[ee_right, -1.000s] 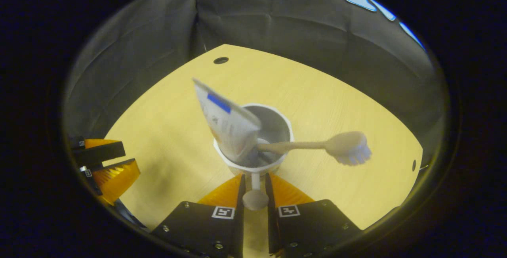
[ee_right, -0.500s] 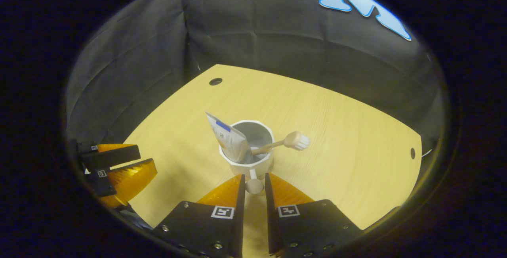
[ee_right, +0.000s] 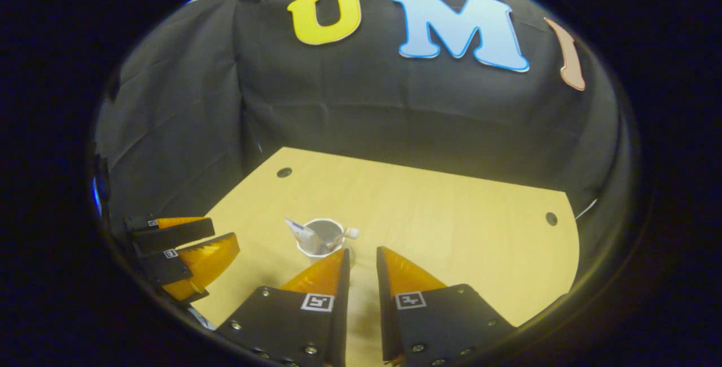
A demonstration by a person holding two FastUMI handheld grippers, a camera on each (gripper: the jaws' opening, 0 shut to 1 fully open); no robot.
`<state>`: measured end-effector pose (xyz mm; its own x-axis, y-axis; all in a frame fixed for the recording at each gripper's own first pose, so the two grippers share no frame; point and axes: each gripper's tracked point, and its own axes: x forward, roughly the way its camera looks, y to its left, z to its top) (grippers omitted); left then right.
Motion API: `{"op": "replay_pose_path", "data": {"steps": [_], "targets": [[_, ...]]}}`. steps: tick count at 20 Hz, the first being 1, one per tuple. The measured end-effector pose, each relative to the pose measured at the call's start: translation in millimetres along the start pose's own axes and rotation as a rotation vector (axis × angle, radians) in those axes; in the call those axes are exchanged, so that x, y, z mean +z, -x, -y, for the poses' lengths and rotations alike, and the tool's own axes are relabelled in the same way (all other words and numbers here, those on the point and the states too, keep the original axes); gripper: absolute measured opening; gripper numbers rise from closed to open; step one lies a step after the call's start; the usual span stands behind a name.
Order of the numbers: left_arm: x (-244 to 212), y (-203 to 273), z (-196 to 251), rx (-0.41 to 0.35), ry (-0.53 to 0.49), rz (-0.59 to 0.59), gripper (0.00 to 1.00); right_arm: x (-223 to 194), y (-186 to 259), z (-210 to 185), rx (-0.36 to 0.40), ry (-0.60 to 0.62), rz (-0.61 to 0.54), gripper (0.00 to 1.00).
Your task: Put the toothbrush and toothpaste on the desktop into the cup, then pick up the cup and place it on the coaster on the desktop.
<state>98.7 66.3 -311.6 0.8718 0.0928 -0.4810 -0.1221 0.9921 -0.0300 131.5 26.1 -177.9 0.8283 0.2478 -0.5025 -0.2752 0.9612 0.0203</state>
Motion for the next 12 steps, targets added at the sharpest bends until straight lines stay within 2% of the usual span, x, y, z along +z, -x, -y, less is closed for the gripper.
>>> {"op": "replay_pose_path", "data": {"steps": [3,5,6,8,9,10,11,12], "targets": [[29,12,7,-0.019,-0.024,0.077,0.67,29,33,12,-0.038,-0.005,0.101,0.24],[60,31,22,-0.030,-0.034,0.130,0.67,47,45,12,-0.055,-0.002,0.165,0.21],[73,41,29,-0.034,-0.036,0.153,0.67,55,56,13,-0.060,-0.004,0.195,0.28],[96,56,37,-0.040,-0.039,0.202,0.67,69,74,11,-0.064,-0.013,0.249,0.24],[108,65,38,-0.042,-0.041,0.227,0.63,78,82,9,-0.065,-0.019,0.273,0.24],[118,74,39,-0.041,-0.043,0.251,0.67,86,91,8,-0.070,-0.024,0.300,0.24],[126,82,40,-0.039,-0.047,0.275,0.62,92,99,8,-0.076,-0.025,0.324,0.24],[136,91,39,-0.035,-0.049,0.302,0.62,100,106,9,-0.084,-0.022,0.350,0.24]]}}
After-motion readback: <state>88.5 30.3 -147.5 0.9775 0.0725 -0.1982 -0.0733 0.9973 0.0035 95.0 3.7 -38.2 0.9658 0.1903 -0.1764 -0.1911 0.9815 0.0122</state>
